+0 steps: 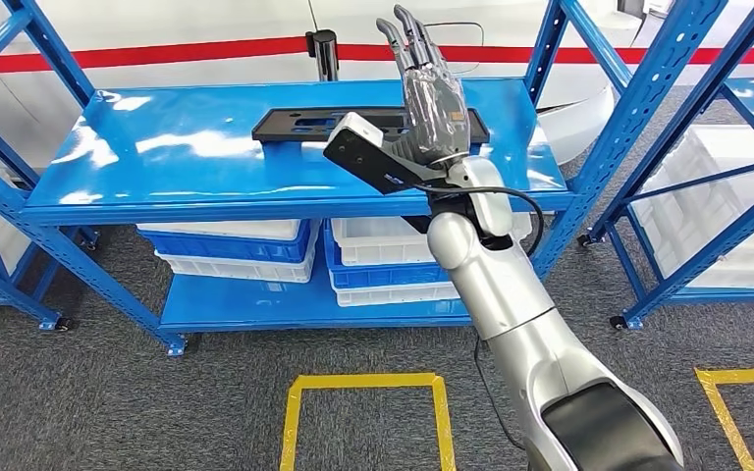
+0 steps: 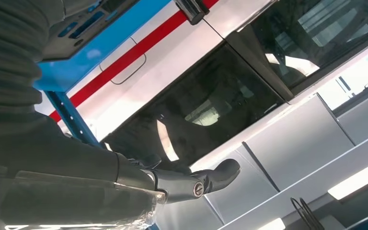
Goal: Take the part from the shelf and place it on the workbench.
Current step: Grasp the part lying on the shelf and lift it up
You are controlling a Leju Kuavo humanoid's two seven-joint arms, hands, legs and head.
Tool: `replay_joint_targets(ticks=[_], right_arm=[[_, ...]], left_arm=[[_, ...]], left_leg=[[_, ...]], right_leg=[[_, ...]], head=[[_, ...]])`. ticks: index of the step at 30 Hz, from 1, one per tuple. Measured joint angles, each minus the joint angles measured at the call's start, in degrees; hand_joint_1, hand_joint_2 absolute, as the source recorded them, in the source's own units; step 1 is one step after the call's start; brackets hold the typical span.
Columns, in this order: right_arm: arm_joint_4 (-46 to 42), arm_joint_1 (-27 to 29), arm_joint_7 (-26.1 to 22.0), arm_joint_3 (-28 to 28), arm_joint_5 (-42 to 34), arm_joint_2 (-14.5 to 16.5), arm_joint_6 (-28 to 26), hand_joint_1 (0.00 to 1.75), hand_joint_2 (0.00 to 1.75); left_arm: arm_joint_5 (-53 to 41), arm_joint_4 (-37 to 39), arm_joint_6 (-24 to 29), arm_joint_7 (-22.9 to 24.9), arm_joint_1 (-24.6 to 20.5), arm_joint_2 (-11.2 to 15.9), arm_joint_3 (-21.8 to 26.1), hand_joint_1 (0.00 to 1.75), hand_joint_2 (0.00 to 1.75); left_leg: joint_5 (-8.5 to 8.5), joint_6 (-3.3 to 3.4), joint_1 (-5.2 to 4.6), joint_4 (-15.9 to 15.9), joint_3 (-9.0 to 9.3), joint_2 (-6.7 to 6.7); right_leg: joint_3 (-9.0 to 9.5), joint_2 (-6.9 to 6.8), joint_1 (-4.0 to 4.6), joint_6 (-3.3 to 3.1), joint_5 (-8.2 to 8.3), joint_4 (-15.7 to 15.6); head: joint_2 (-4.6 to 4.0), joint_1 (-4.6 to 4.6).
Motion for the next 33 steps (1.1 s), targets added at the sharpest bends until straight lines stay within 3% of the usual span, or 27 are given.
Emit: replay_joint_targets(ticks=[8,11,12,14,16,17,18,19,21,23,25,28,29,31,32,33], right_arm=[[1.5,-1.7,-0.7,0.0,-0.8,0.5,0.4,0.00,1.75],[2.1,-2.6,-1.2,0.0,-1.1,0.9,0.6,0.00,1.75],[2.2,-2.9,-1.2,0.0,-1.1,1.0,0.6,0.00,1.75],[2.6,-3.4,-1.3,0.0,-1.2,1.1,0.6,0.00,1.75],[3.1,-3.5,-1.3,0.1,-1.2,1.0,0.7,0.00,1.75],[3.4,-3.5,-1.4,0.1,-1.3,1.0,0.7,0.00,1.75],[3.7,-3.5,-1.4,0.1,-1.4,1.0,0.7,0.00,1.75],[3.9,-3.5,-1.5,0.1,-1.4,1.0,0.7,0.00,1.75],[4.2,-3.8,-1.5,0.1,-1.5,1.0,0.6,0.00,1.75],[4.4,-4.0,-1.6,0.1,-1.5,1.1,0.7,0.00,1.75],[4.6,-4.0,-1.7,0.1,-1.6,1.2,0.7,0.00,1.75],[4.9,-4.3,-2.1,0.1,-1.9,1.4,0.7,0.00,1.75],[5.0,-4.5,-2.3,0.1,-2.0,1.4,0.7,0.00,1.75],[5.3,-4.6,-2.5,0.1,-2.3,1.4,0.7,0.00,1.75],[5.5,-4.6,-2.6,0.1,-2.4,1.4,0.7,0.00,1.75],[5.7,-4.6,-2.6,0.1,-2.5,1.4,0.7,0.00,1.75]], left_arm=[[1.1,0.0,0.0,-0.6,0.0,0.2,1.5,0.00,0.00],[1.6,0.0,0.0,-0.8,0.0,0.2,1.9,0.00,0.00],[1.7,0.0,0.0,-0.9,0.0,0.2,2.1,0.00,0.00],[1.8,0.0,0.0,-1.0,0.0,0.1,2.4,0.00,0.00],[1.9,0.0,0.0,-1.0,0.0,0.1,2.7,0.00,0.00],[1.9,0.0,0.0,-1.0,0.1,0.1,2.8,0.00,0.00],[2.0,0.0,-0.1,-1.1,0.1,0.1,2.9,0.00,0.00],[2.1,0.0,-0.1,-1.1,0.1,0.1,3.0,0.00,0.00],[2.3,0.0,-0.1,-1.2,0.1,0.0,3.0,0.00,0.00],[2.5,0.0,-0.1,-1.2,0.0,0.0,3.2,0.00,0.00],[2.5,0.1,-0.2,-1.3,0.1,0.0,3.4,0.00,0.00],[2.8,0.1,-0.4,-1.4,0.1,-0.1,3.6,0.00,0.00],[2.9,0.1,-0.4,-1.5,0.1,-0.1,3.8,0.00,0.00],[3.0,0.1,-0.5,-1.7,0.0,-0.1,4.1,0.00,0.00],[3.0,0.1,-0.5,-1.7,0.0,-0.1,4.2,0.00,0.00],[3.0,0.1,-0.6,-1.7,0.1,-0.1,4.3,0.00,0.00]], left_leg=[[-0.09,0.31,-0.02,0.9,-0.84,-0.08],[0.45,1.27,0.08,0.2,-0.67,0.13],[0.79,1.73,0.19,-0.4,-0.42,0.27],[1.27,2.29,0.38,-1.2,-0.10,0.54],[1.27,2.36,0.38,-1.2,-0.12,0.62],[1.21,2.31,0.38,-1.2,-0.09,0.60],[1.10,2.18,0.41,-1.1,-0.03,0.52],[0.90,1.97,0.46,-1.0,0.05,0.41],[0.18,1.21,0.47,-0.3,-0.01,0.17],[-0.42,0.50,0.36,0.3,-0.40,-0.03],[-0.60,0.11,0.45,0.4,-0.65,-0.16],[-2.13,-0.51,0.67,3.0,-1.76,1.75],[-3.51,-0.70,0.67,6.0,-3.28,2.75],[-6.59,-0.86,0.63,14.3,-8.06,3.74],[-7.18,-0.80,0.63,17.3,-10.10,3.81],[-6.48,-0.61,0.61,18.2,-11.18,3.82]], right_leg=[[-0.36,0.01,-0.14,0.60,0.35,0.0],[-0.72,-0.12,-0.05,1.16,0.49,-0.2],[-1.36,-0.29,0.05,1.16,0.05,0.8],[-4.49,-0.64,0.11,0.78,-1.97,6.4],[-9.02,-0.67,0.05,0.62,-4.00,14.0],[-10.50,-0.67,0.00,0.88,-4.00,15.9],[-10.92,-0.68,-0.07,1.36,-3.04,15.6],[-10.20,-0.68,-0.19,1.95,-1.23,13.0],[-7.14,-0.52,-0.37,2.71,2.46,5.2],[-5.59,-0.32,-0.27,2.18,3.72,1.5],[-5.71,-0.30,-0.07,1.19,3.50,1.7],[-5.45,-0.53,-0.23,-0.01,3.21,1.7],[-5.32,-0.70,-0.21,-0.38,3.09,1.6],[-5.15,-1.07,0.12,-0.93,2.83,1.6],[-5.03,-1.21,0.29,-1.10,2.72,1.6],[-4.84,-1.31,0.48,-1.29,2.58,1.6]], head=[[0.00,0.01],[0.00,0.03],[0.00,0.10],[0.00,0.24],[0.00,0.32],[0.00,0.34],[0.00,0.38],[0.00,0.42],[0.00,0.47],[0.00,0.36],[0.00,0.16],[0.00,-0.01],[0.00,-0.06],[0.00,-0.14],[0.00,-0.13],[0.00,-0.13]])
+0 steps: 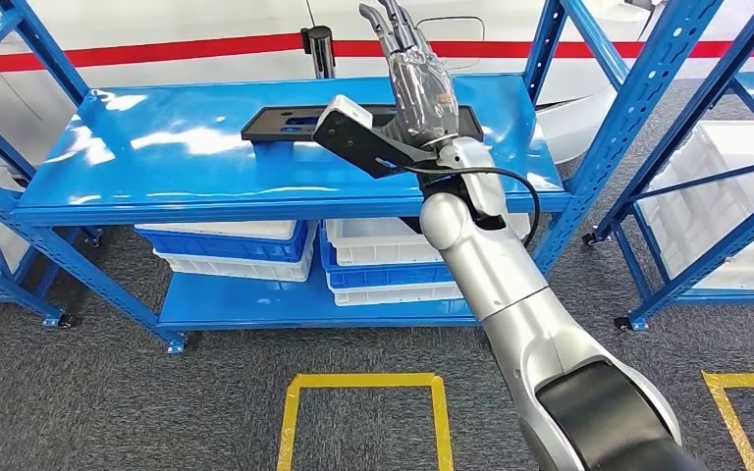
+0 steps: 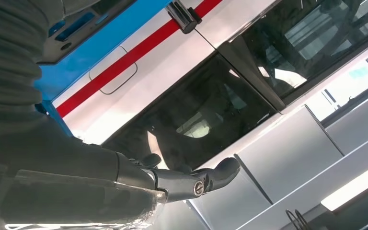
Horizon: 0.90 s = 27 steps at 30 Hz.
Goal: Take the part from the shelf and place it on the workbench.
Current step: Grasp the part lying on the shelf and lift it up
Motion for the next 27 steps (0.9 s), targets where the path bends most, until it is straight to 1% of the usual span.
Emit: replay_joint_targets(ticks=[1,2,3,4,5,6,7,9,10,11,12,13,14,15,16,17,18,19,20,21,22,24,25,26,27], right_arm=[[0.2,0.0,-0.1,0.0,-0.1,0.0,0.0,0.00,1.75],[0.3,0.0,-0.2,0.0,-0.2,0.0,0.0,0.00,1.75],[0.4,-0.1,-0.3,0.0,-0.3,0.1,-0.1,0.00,1.75],[0.4,-0.2,-0.3,0.0,-0.4,0.1,-0.1,0.00,1.75],[0.5,-0.2,-0.4,0.0,-0.5,0.1,-0.1,0.00,1.75],[0.6,-0.3,-0.4,0.0,-0.6,0.0,-0.2,0.00,1.75],[0.7,-0.4,-0.5,0.0,-0.7,0.0,-0.3,0.00,1.75],[0.8,-0.4,-0.5,0.0,-0.8,0.1,-0.4,0.00,1.75],[0.8,-0.6,-0.5,0.0,-0.8,0.1,-0.5,0.00,1.75],[0.9,-0.7,-0.5,0.0,-0.8,0.0,-0.6,0.00,1.75],[0.9,-0.8,-0.6,0.0,-0.8,-0.1,-0.7,0.00,1.75],[1.0,-0.8,-0.6,0.0,-0.9,-0.2,-0.7,0.00,1.75],[1.2,-0.7,-0.6,0.0,-0.9,-0.3,-0.7,0.00,1.75],[1.3,-0.5,-0.6,0.0,-0.9,-0.4,-0.7,0.00,1.75],[1.4,-0.4,-0.6,0.0,-0.9,-0.5,-0.7,0.00,1.75],[1.4,-0.4,-0.6,0.0,-1.0,-0.5,-0.7,0.00,1.75],[1.5,-0.4,-0.6,0.0,-1.0,-0.5,-0.7,0.00,1.75],[1.5,-0.4,-0.6,0.0,-1.0,-0.5,-0.7,0.00,1.75],[1.5,-0.4,-0.6,0.0,-1.0,-0.5,-0.8,0.00,1.75],[1.6,-0.4,-0.6,0.1,-1.0,-0.5,-0.8,0.00,1.75],[1.6,-0.4,-0.6,0.1,-1.0,-0.5,-0.8,0.00,1.75],[1.6,-0.5,-0.6,0.1,-1.0,-0.4,-0.8,0.00,1.75],[1.6,-0.5,-0.6,0.1,-1.0,-0.4,-0.8,0.00,1.75],[1.6,-0.6,-0.6,0.1,-1.0,-0.3,-0.8,0.00,1.75],[1.6,-0.7,-0.6,0.1,-1.0,-0.3,-0.8,0.00,1.75]], left_arm=[[0.0,0.0,0.0,0.0,0.1,0.0,0.0,0.00,0.00],[0.0,0.0,0.0,0.0,0.1,0.0,0.1,0.00,0.00],[0.0,0.0,0.0,0.0,0.1,0.0,0.1,0.00,0.00],[0.1,0.0,0.0,-0.1,0.0,0.0,0.1,0.00,0.00],[0.1,0.0,0.0,-0.1,0.0,0.0,0.1,0.00,0.00],[0.1,0.0,0.0,0.0,-0.1,0.1,0.1,0.00,0.00],[0.1,0.0,0.0,0.0,-0.1,0.0,0.1,0.00,0.00],[0.2,0.0,0.1,0.0,-0.1,0.0,0.1,0.00,0.00],[0.2,0.0,0.1,0.0,-0.1,0.0,0.1,0.00,0.00],[0.2,0.0,0.1,0.0,-0.1,0.0,0.1,0.00,0.00],[0.2,0.0,0.1,0.0,-0.2,0.0,0.1,0.00,0.00],[0.2,0.0,0.1,0.0,-0.2,0.0,0.1,0.00,0.00],[0.2,0.0,0.1,0.0,-0.2,0.0,0.1,0.00,0.00],[0.2,0.0,0.1,0.0,-0.2,-0.1,0.1,0.00,0.00],[0.2,0.0,0.1,0.0,-0.1,-0.1,0.1,0.00,0.00],[0.2,0.0,0.1,0.0,-0.1,-0.1,0.1,0.00,0.00],[0.2,0.1,0.1,0.0,-0.1,-0.2,0.1,0.00,0.00],[0.2,0.1,0.1,0.0,-0.1,-0.2,0.1,0.00,0.00],[0.2,0.1,0.1,0.0,-0.1,-0.2,0.1,0.00,0.00],[0.2,0.1,0.1,0.0,-0.1,-0.2,0.1,0.00,0.00],[0.2,0.1,0.1,0.0,-0.1,-0.2,0.1,0.00,0.00],[0.2,0.1,0.1,0.0,0.0,-0.2,0.1,0.00,0.00],[0.2,0.1,0.1,0.0,-0.1,-0.2,0.1,0.00,0.00],[0.2,0.1,0.1,0.0,-0.1,-0.2,0.1,0.00,0.00],[0.2,0.1,0.1,0.0,-0.1,-0.2,0.1,0.00,0.00]], left_leg=[[1.87,0.33,-0.06,-1.6,0.20,0.00],[4.49,0.83,-0.22,-5.2,1.47,0.05],[6.80,1.47,-0.48,-9.3,3.22,0.29],[8.29,2.01,-0.80,-12.8,4.72,0.57],[8.99,2.42,-1.11,-15.0,5.67,0.81],[8.93,2.65,-1.37,-15.8,6.01,0.98],[8.88,2.70,-1.54,-16.0,6.03,0.90],[9.18,2.94,-1.38,-16.9,6.64,0.65],[9.38,3.10,-1.24,-17.5,7.07,0.53],[9.52,3.26,-1.09,-17.9,7.47,0.42],[9.50,3.37,-1.13,-18.1,7.64,0.27],[9.44,3.46,-1.14,-18.1,7.68,0.08],[9.34,3.48,-1.15,-18.0,7.72,-0.12],[9.20,3.45,-1.16,-18.0,7.83,-0.33],[9.02,3.34,-1.15,-18.0,8.01,-0.55],[8.78,3.18,-1.13,-17.9,8.29,-0.76],[8.45,2.93,-1.11,-17.8,8.57,-0.94],[8.10,2.59,-1.20,-17.6,8.71,-1.11],[7.80,2.28,-1.26,-17.5,8.79,-1.23],[7.58,2.02,-1.30,-17.4,8.78,-1.29],[7.45,1.79,-1.29,-17.4,8.76,-1.32],[7.02,1.37,-1.05,-17.2,8.85,-1.19],[6.33,1.07,-0.95,-16.1,8.47,-0.98],[5.17,0.76,-0.85,-13.9,7.48,-0.72],[3.60,0.47,-0.75,-10.4,5.75,-0.42]], right_leg=[[0.28,-0.06,0.18,-0.12,-0.16,0.0],[0.63,-0.11,0.34,-0.22,-0.35,0.0],[0.96,-0.15,0.45,-0.28,-0.53,-0.1],[1.16,-0.18,0.66,-0.20,-0.70,-0.1],[1.24,-0.23,0.76,-0.06,-0.81,-0.1],[1.23,-0.30,0.80,0.16,-0.90,-0.2],[1.25,-0.42,0.88,0.42,-0.94,-0.3],[1.08,-0.62,0.88,0.93,-1.31,0.0],[0.57,-0.60,0.89,1.06,-1.86,1.1],[-0.60,-0.50,0.87,1.10,-2.85,3.5],[-2.42,-0.36,0.73,1.05,-4.17,7.0],[-4.70,-0.26,0.67,1.04,-5.53,11.1],[-6.75,-0.22,0.61,1.19,-6.43,14.5],[-7.97,-0.20,0.52,1.55,-6.46,16.1],[-7.93,-0.20,0.38,2.08,-5.44,15.2],[-6.66,-0.20,0.19,2.69,-3.56,11.8],[-4.80,-0.21,-0.08,3.17,-1.48,7.3],[-2.95,-0.17,-0.17,3.33,0.12,3.4],[-1.69,-0.13,-0.23,3.17,1.12,0.8],[-1.11,-0.09,-0.17,2.79,1.40,-0.4],[-0.96,-0.03,0.00,2.31,1.30,-0.3],[-0.82,0.03,-0.17,1.48,1.19,-0.4],[-0.60,0.04,-0.33,1.04,1.07,-0.5],[-0.33,0.02,-0.50,0.65,0.94,-0.6],[-0.09,0.00,-0.51,0.30,0.75,-0.6]], head=[[0.00,0.00],[0.00,0.01],[0.00,0.03],[0.00,0.06],[0.00,0.05],[0.00,0.08],[0.00,0.04],[0.00,0.11],[0.00,0.14],[0.00,0.21],[0.00,0.23],[0.00,0.25],[0.00,0.27],[0.00,0.27],[0.00,0.29],[0.00,0.29],[0.00,0.30],[0.00,0.30],[0.00,0.28],[0.00,0.24],[0.00,0.21],[0.00,0.17],[0.00,0.10],[0.00,-0.01],[0.00,-0.11]])
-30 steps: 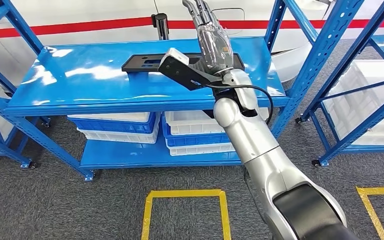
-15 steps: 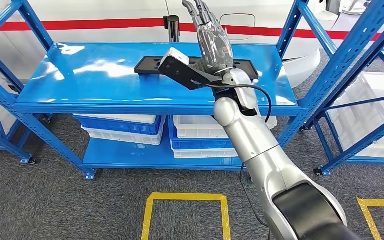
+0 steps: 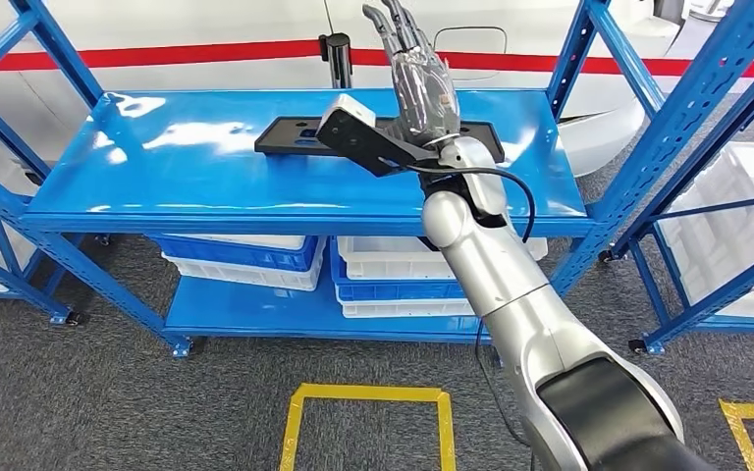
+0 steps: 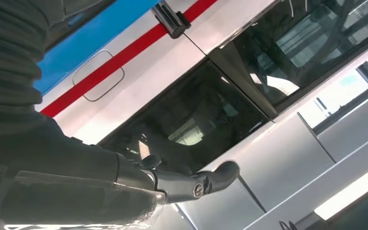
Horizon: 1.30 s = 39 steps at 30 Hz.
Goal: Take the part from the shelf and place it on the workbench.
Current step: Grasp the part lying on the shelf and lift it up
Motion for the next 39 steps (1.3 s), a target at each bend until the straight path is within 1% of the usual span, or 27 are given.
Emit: replay_joint_targets(ticks=[2,3,4,5,6,7,8,9,12,14,15,17,18,19,20,22,24,27,29,30,32,33,34,35,37,38,39], right_arm=[[0.1,0.0,0.0,0.0,0.0,0.0,0.0,0.00,1.75],[0.1,0.1,0.0,0.0,0.0,0.0,0.0,0.00,1.75],[0.2,0.1,0.0,0.0,0.0,0.1,0.0,0.00,1.75],[0.2,0.1,0.0,0.0,-0.1,0.1,0.0,0.00,1.75],[0.2,0.1,0.0,0.0,-0.1,0.2,0.0,0.00,1.75],[0.2,0.0,0.0,0.0,-0.1,0.3,0.0,0.00,1.75],[0.2,0.0,0.0,0.0,-0.2,0.3,0.0,0.00,1.75],[0.2,-0.1,0.0,0.0,-0.2,0.4,0.0,0.00,1.75],[0.2,-0.2,0.0,0.1,-0.2,0.7,0.0,0.00,1.75],[0.1,-0.5,0.1,0.2,-0.2,0.8,0.0,0.00,1.75],[0.1,-0.6,0.2,0.2,-0.2,0.7,0.0,0.00,1.75],[0.1,-0.4,0.7,0.3,-0.1,0.3,0.0,0.00,1.75],[0.1,-0.2,0.9,0.4,-0.1,-0.1,0.0,0.00,1.75],[0.0,0.1,1.1,0.4,-0.1,-0.5,0.0,0.00,1.75],[0.0,0.3,1.2,0.5,-0.1,-0.8,0.0,0.00,1.75],[-0.3,0.4,1.3,0.5,-0.2,-1.4,0.0,0.00,1.75],[-0.5,0.4,1.5,0.6,-0.2,-1.6,0.0,0.00,1.75],[-0.8,0.5,1.8,0.6,-0.1,-1.9,0.0,0.00,1.75],[-1.2,0.4,1.9,0.6,-0.1,-2.0,-0.1,0.00,1.75],[-1.3,0.4,1.9,0.6,-0.1,-2.0,-0.1,0.00,1.75],[-1.4,0.6,1.9,0.7,0.0,-2.0,-0.1,0.00,1.75],[-1.4,0.7,1.9,0.7,0.0,-2.0,-0.1,0.00,1.75],[-1.4,0.9,1.9,0.7,0.0,-2.0,-0.1,0.00,1.75],[-1.4,1.0,1.9,0.8,0.1,-2.0,-0.1,0.00,1.75],[-1.5,1.1,1.9,0.8,0.2,-1.9,-0.1,0.00,1.75],[-1.5,1.0,1.9,0.8,0.3,-1.9,-0.1,0.00,1.75],[-1.5,1.0,2.0,0.9,0.4,-1.8,-0.1,0.00,1.75]], left_arm=[[0.0,0.0,0.0,0.0,0.1,0.0,0.0,0.00,0.00],[0.0,0.0,0.0,0.0,0.1,0.0,0.0,0.00,0.00],[0.0,0.0,0.1,0.1,0.2,0.0,0.1,0.00,0.00],[0.1,0.0,0.2,0.1,0.2,0.0,0.2,0.00,0.00],[0.2,0.0,0.3,0.2,0.2,0.0,0.3,0.00,0.00],[0.3,0.0,0.4,0.3,0.1,0.0,0.5,0.00,0.00],[0.3,0.0,0.6,0.4,0.1,0.0,0.6,0.00,0.00],[0.4,0.0,0.7,0.6,0.1,0.0,0.8,0.00,0.00],[0.6,0.0,0.9,0.8,0.1,0.0,1.1,0.00,0.00],[0.6,0.0,1.0,0.8,0.1,-0.1,1.3,0.00,0.00],[0.5,0.0,0.8,0.7,0.1,-0.1,1.3,0.00,0.00],[0.2,0.0,0.5,0.6,0.0,-0.2,1.4,0.00,0.00],[0.0,0.0,0.4,0.6,0.0,-0.2,1.4,0.00,0.00],[-0.2,0.0,0.4,0.6,0.0,-0.2,1.4,0.00,0.00],[-0.3,0.0,0.4,0.6,0.1,-0.3,1.4,0.00,0.00],[-0.5,0.1,0.4,0.6,0.2,-0.3,1.4,0.00,0.00],[-0.7,0.1,0.4,0.6,0.1,-0.4,1.4,0.00,0.00],[-0.8,0.1,0.4,0.6,0.0,-0.3,1.4,0.00,0.00],[-0.9,0.1,0.4,0.6,0.0,-0.3,1.3,0.00,0.00],[-0.9,0.1,0.4,0.6,0.0,-0.4,1.3,0.00,0.00],[-1.0,0.1,0.3,0.6,0.0,-0.4,1.3,0.00,0.00],[-1.0,0.1,0.2,0.6,0.1,-0.4,1.3,0.00,0.00],[-1.0,0.1,0.1,0.6,0.1,-0.4,1.3,0.00,0.00],[-1.0,0.1,0.0,0.6,0.1,-0.4,1.3,0.00,0.00],[-1.0,0.1,-0.1,0.6,0.1,-0.4,1.4,0.00,0.00],[-1.0,0.1,-0.1,0.6,0.0,-0.3,1.3,0.00,0.00],[-1.1,0.1,-0.1,0.6,0.0,-0.3,1.3,0.00,0.00]], left_leg=[[-2.71,-0.41,0.12,7.9,-4.57,0.32],[-2.81,-0.46,0.13,10.1,-6.23,0.37],[-1.62,-0.39,0.13,9.8,-6.74,0.39],[0.59,-0.23,0.13,7.3,-6.04,0.40],[3.33,0.05,0.11,3.1,-4.39,0.46],[5.31,0.30,-0.01,-1.0,-2.60,0.55],[6.49,0.55,-0.17,-4.1,-1.23,0.60],[6.85,0.77,-0.36,-5.8,-0.50,0.62],[6.56,1.50,-0.59,-6.7,-0.02,0.44],[6.73,2.11,-0.38,-7.6,0.84,0.40],[6.73,2.38,-0.26,-7.9,1.23,0.40],[6.44,2.78,-0.36,-8.0,1.62,0.28],[6.24,2.89,-0.39,-7.9,1.81,0.15],[6.01,2.90,-0.41,-7.9,2.05,-0.03],[5.77,2.79,-0.41,-7.9,2.36,-0.21],[5.15,2.39,-0.47,-7.8,3.02,-0.41],[4.39,1.80,-0.70,-7.6,3.44,-0.49],[3.59,0.86,-0.51,-7.3,3.66,-0.46],[2.38,0.17,-0.23,-5.4,2.89,-0.16],[0.98,-0.20,-0.08,-2.6,1.47,0.03],[-2.08,-0.77,0.11,5.3,-2.93,0.29],[-2.78,-0.94,0.18,8.5,-5.08,0.34],[-2.24,-0.98,0.20,9.6,-6.28,0.38],[-0.54,-0.92,0.21,8.4,-6.35,0.40],[4.66,-0.45,0.17,0.6,-3.50,0.44],[6.47,-0.12,0.03,-3.3,-1.82,0.46],[7.41,0.21,-0.14,-5.8,-0.67,0.46]], right_leg=[[0.36,-0.06,0.13,-0.46,-0.33,0.0],[0.53,-0.06,0.19,-0.57,-0.49,0.0],[0.78,-0.04,0.23,-0.61,-0.67,0.0],[1.10,-0.01,0.25,-0.58,-0.88,0.0],[1.48,0.02,0.27,-0.47,-1.14,0.0],[1.80,0.05,0.40,-0.31,-1.38,0.0],[1.96,0.07,0.54,-0.11,-1.58,0.0],[2.01,0.06,0.67,0.11,-1.75,-0.1],[2.05,-0.07,0.85,1.01,-2.13,-0.3],[1.05,-0.13,0.97,1.24,-3.37,2.0],[-0.51,-0.12,0.99,1.09,-4.60,5.1],[-5.11,-0.06,0.91,0.80,-7.26,13.3],[-6.99,-0.05,0.90,0.93,-7.81,16.2],[-7.84,-0.05,0.89,1.28,-7.35,16.8],[-7.47,-0.05,0.85,1.75,-5.89,15.0],[-4.28,-0.07,0.79,2.49,-1.61,6.6],[-1.60,-0.04,0.78,2.16,1.04,0.6],[-0.81,0.03,0.77,0.83,1.24,-0.6],[-0.41,0.08,0.44,0.03,1.10,-0.8],[-0.13,0.09,0.27,-0.37,0.98,-0.9],[0.32,0.08,0.39,-0.96,0.57,-0.9],[0.57,0.09,0.45,-1.08,0.34,-0.9],[0.85,0.11,0.49,-1.09,0.10,-0.9],[1.23,0.14,0.51,-1.01,-0.20,-0.9],[2.19,0.22,0.53,-0.73,-0.88,-0.9],[2.54,0.25,0.69,-0.50,-1.20,-0.9],[2.75,0.26,0.80,-0.24,-1.47,-0.9]], head=[[0.00,-0.11],[0.00,-0.12],[0.00,-0.12],[0.00,-0.12],[0.00,-0.13],[0.00,-0.11],[0.00,-0.10],[0.00,-0.09],[0.00,-0.08],[0.00,-0.01],[0.00,0.05],[0.00,0.14],[0.00,0.16],[0.00,0.20],[0.00,0.21],[0.00,0.27],[0.00,0.21],[0.00,0.13],[0.00,-0.01],[0.00,-0.09],[0.00,-0.25],[0.00,-0.23],[0.00,-0.25],[0.00,-0.24],[0.00,-0.24],[0.00,-0.21],[0.00,-0.22]])
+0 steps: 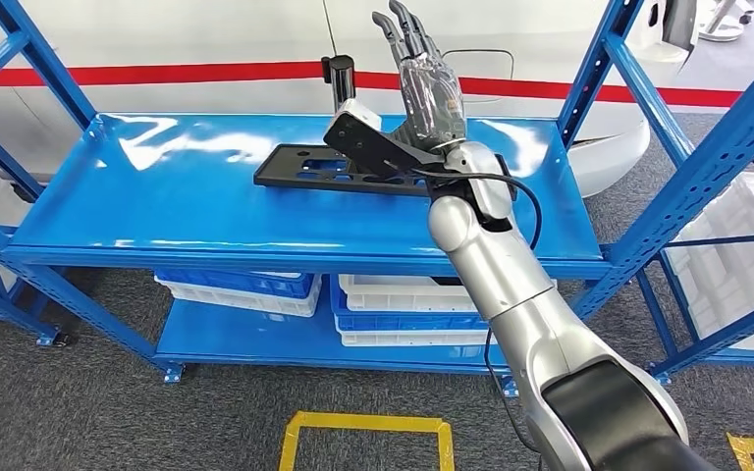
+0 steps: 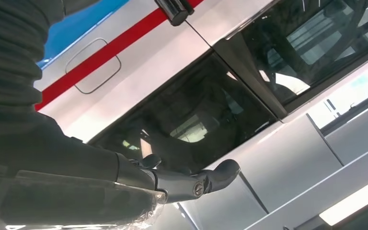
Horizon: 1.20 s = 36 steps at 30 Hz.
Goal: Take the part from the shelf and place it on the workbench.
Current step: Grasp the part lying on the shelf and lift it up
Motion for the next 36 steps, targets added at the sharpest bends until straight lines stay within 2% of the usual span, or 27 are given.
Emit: replay_joint_targets(ticks=[2,4,5,6,8,9,10,11,12,13,15,16,19,20,21,22,24,25,26,27,28,29,30,31,32,34,36], right_arm=[[0.0,-0.1,0.1,0.0,0.1,0.0,0.0,0.00,1.75],[-0.2,0.0,0.2,0.0,0.2,0.1,-0.1,0.00,1.75],[-0.3,-0.1,0.2,0.0,0.3,0.0,-0.1,0.00,1.75],[-0.5,-0.1,0.2,0.0,0.3,0.0,-0.1,0.00,1.75],[-0.5,0.0,0.2,0.0,0.4,-0.2,-0.1,0.00,1.75],[-0.5,0.2,0.2,0.0,0.4,-0.4,-0.1,0.00,1.75],[-0.5,0.4,0.2,0.0,0.4,-0.5,-0.1,0.00,1.75],[-0.5,0.6,0.2,0.0,0.4,-0.7,-0.1,0.00,1.75],[-0.5,0.7,0.2,0.0,0.4,-0.8,-0.1,0.00,1.75],[-0.5,0.8,0.2,0.0,0.4,-0.9,-0.1,0.00,1.75],[-0.7,0.8,0.2,0.0,0.4,-0.9,-0.1,0.00,1.75],[-0.7,0.8,0.2,0.0,0.5,-0.9,-0.1,0.00,1.75],[-0.9,0.8,0.3,0.0,0.5,-1.0,-0.1,0.00,1.75],[-1.1,0.7,0.3,0.0,0.6,-0.9,-0.1,0.00,1.75],[-1.2,0.7,0.3,0.0,0.7,-0.9,-0.1,0.00,1.75],[-1.3,0.8,0.3,0.0,0.8,-0.8,-0.1,0.00,1.75],[-1.3,0.9,0.3,0.0,1.0,-0.8,0.0,0.00,1.75],[-1.3,1.1,0.3,0.0,1.0,-0.8,0.0,0.00,1.75],[-1.3,1.2,0.3,0.0,1.1,-0.8,0.0,0.00,1.75],[-1.3,1.2,0.3,0.0,1.1,-0.7,0.0,0.00,1.75],[-1.4,1.3,0.3,0.0,1.2,-0.7,0.0,0.00,1.75],[-1.5,1.3,0.3,0.0,1.2,-0.7,0.0,0.00,1.75],[-1.6,1.2,0.3,0.0,1.3,-0.7,0.0,0.00,1.75],[-1.7,1.2,0.3,0.0,1.3,-0.7,0.0,0.00,1.75],[-1.7,1.3,0.3,0.0,1.3,-0.8,0.0,0.00,1.75],[-2.0,1.4,0.3,-0.1,1.4,-0.7,0.0,0.00,1.75],[-2.5,1.2,0.3,-0.3,1.5,-0.7,0.0,0.00,1.75]], left_arm=[[-0.1,0.0,0.0,0.0,-0.1,0.0,0.0,0.00,0.00],[-0.3,0.0,0.0,0.0,0.0,0.0,0.0,0.00,0.00],[-0.3,0.0,0.0,0.0,0.0,0.0,0.0,0.00,0.00],[-0.4,0.0,0.0,0.0,0.0,0.0,0.0,0.00,0.00],[-0.4,0.0,0.0,0.1,-0.1,0.0,0.0,0.00,0.00],[-0.5,0.0,0.0,0.1,-0.1,0.0,0.0,0.00,0.00],[-0.5,0.0,0.0,0.2,-0.1,0.0,0.0,0.00,0.00],[-0.6,0.0,0.0,0.3,-0.1,0.0,0.0,0.00,0.00],[-0.7,0.0,0.0,0.4,0.0,0.0,0.0,0.00,0.00],[-0.8,0.0,0.0,0.4,0.0,0.0,0.0,0.00,0.00],[-0.9,0.0,0.0,0.5,0.0,0.0,0.0,0.00,0.00],[-0.9,0.0,0.0,0.5,-0.1,0.0,0.0,0.00,0.00],[-1.0,0.0,0.0,0.6,-0.1,0.0,0.0,0.00,0.00],[-1.0,0.0,0.0,0.6,-0.1,0.0,0.0,0.00,0.00],[-1.1,0.0,0.0,0.6,-0.1,0.0,0.0,0.00,0.00],[-1.2,0.0,0.0,0.6,-0.1,0.0,0.0,0.00,0.00],[-1.4,0.0,0.2,0.7,-0.1,0.0,0.0,0.00,0.00],[-1.5,0.0,0.3,0.7,-0.1,0.0,0.0,0.00,0.00],[-1.6,0.0,0.4,0.8,0.0,0.0,0.0,0.00,0.00],[-1.7,0.0,0.5,0.8,0.0,0.0,0.0,0.00,0.00],[-1.8,0.0,0.5,0.9,-0.1,0.0,0.0,0.00,0.00],[-2.0,0.0,0.6,0.9,-0.1,0.2,0.0,0.00,0.00],[-2.2,0.0,0.6,0.9,-0.1,0.3,0.0,0.00,0.00],[-2.4,0.0,0.7,0.9,-0.2,0.4,0.0,0.00,0.00],[-2.6,0.0,0.7,1.0,-0.2,0.5,0.0,0.00,0.00],[-2.7,0.0,0.8,1.1,-0.3,0.6,0.0,0.00,0.00],[-2.8,0.0,0.8,1.1,-0.3,0.6,0.0,0.00,0.00]], left_leg=[[-0.26,0.62,-0.43,-1.1,0.53,-0.07],[-0.28,1.35,-0.44,-1.7,1.14,-0.13],[-0.23,1.74,-0.35,-2.2,1.64,-0.11],[-0.20,2.01,-0.23,-2.6,2.16,-0.09],[-0.48,2.24,-0.20,-2.8,2.65,-0.11],[-0.70,2.23,-0.27,-2.8,2.80,-0.21],[-0.95,2.24,-0.35,-2.8,2.99,-0.32],[-1.23,2.21,-0.40,-2.7,3.24,-0.44],[-1.56,2.12,-0.44,-2.6,3.60,-0.54],[-1.94,1.99,-0.44,-2.5,4.00,-0.61],[-2.79,1.51,-0.62,-2.3,4.64,-0.70],[-3.09,1.29,-0.65,-2.3,4.84,-0.73],[-3.76,0.48,-0.35,-2.2,5.04,-0.63],[-4.36,0.11,-0.26,-1.2,4.66,-0.49],[-5.42,-0.23,-0.19,0.9,3.66,-0.34],[-6.90,-0.54,-0.11,4.4,1.87,-0.19],[-9.76,-0.89,-0.02,12.9,-3.07,-0.07],[-10.08,-0.89,-0.01,15.7,-5.12,-0.06],[-9.21,-0.74,-0.03,16.2,-6.15,-0.06],[-7.08,-0.38,-0.11,14.1,-5.84,-0.07],[-4.37,0.20,-0.29,10.2,-4.54,-0.07],[-1.96,1.07,-0.62,5.8,-2.78,-0.06],[-0.39,1.93,-0.94,2.1,-1.15,0.01],[0.16,2.62,-1.26,-0.2,-0.13,0.07],[0.00,3.14,-1.50,-1.2,0.37,0.11],[-0.24,3.42,-1.40,-2.1,1.18,0.13],[-0.01,3.53,-0.98,-3.5,2.67,0.18]], right_leg=[[0.09,-0.02,0.14,0.57,-0.35,-0.1],[0.15,-0.12,0.17,1.16,-0.81,0.0],[-0.32,-0.16,0.20,1.27,-1.37,1.1],[-1.50,-0.20,0.26,1.22,-2.34,3.5],[-5.80,-0.22,0.19,0.82,-4.81,11.0],[-8.07,-0.22,0.21,0.78,-5.57,14.4],[-9.50,-0.22,0.22,0.91,-5.49,16.0],[-9.84,-0.22,0.24,1.18,-4.52,15.5],[-8.93,-0.23,0.25,1.54,-2.65,12.5],[-7.20,-0.24,0.24,1.83,-0.43,8.1],[-3.99,-0.19,0.34,1.74,2.49,1.5],[-3.24,-0.15,0.42,1.43,2.91,0.2],[-2.72,0.04,0.37,0.34,2.60,-0.1],[-2.49,0.08,0.20,-0.06,2.47,-0.2],[-2.21,0.11,0.01,-0.43,2.34,-0.3],[-1.96,0.12,-0.03,-0.77,2.15,-0.3],[-1.54,0.11,0.11,-1.22,1.74,-0.3],[-1.32,0.13,0.23,-1.33,1.53,-0.3],[-1.05,0.18,0.36,-1.38,1.29,-0.3],[-0.67,0.25,0.52,-1.38,1.02,-0.3],[-0.23,0.33,0.68,-1.38,0.75,-0.4],[0.17,0.39,0.75,-1.33,0.45,-0.4],[0.44,0.45,0.93,-1.18,0.16,-0.4],[0.55,0.47,0.96,-0.97,-0.08,-0.4],[0.57,0.48,0.94,-0.71,-0.28,-0.4],[0.65,0.41,1.08,-0.25,-0.60,-0.6],[-0.22,0.26,1.26,0.00,-1.62,1.5]], head=[[0.00,0.03],[0.00,0.08],[0.00,0.14],[0.00,0.21],[0.00,0.32],[0.00,0.35],[0.00,0.34],[0.00,0.36],[0.00,0.37],[0.00,0.38],[0.00,0.27],[0.00,0.20],[0.00,0.13],[0.00,0.05],[0.00,-0.01],[0.00,-0.09],[0.00,-0.16],[0.00,-0.18],[0.00,-0.19],[0.00,-0.18],[0.00,-0.19],[0.00,-0.12],[0.00,-0.09],[0.00,-0.07],[0.00,-0.02],[0.00,-0.07],[0.00,0.02]])
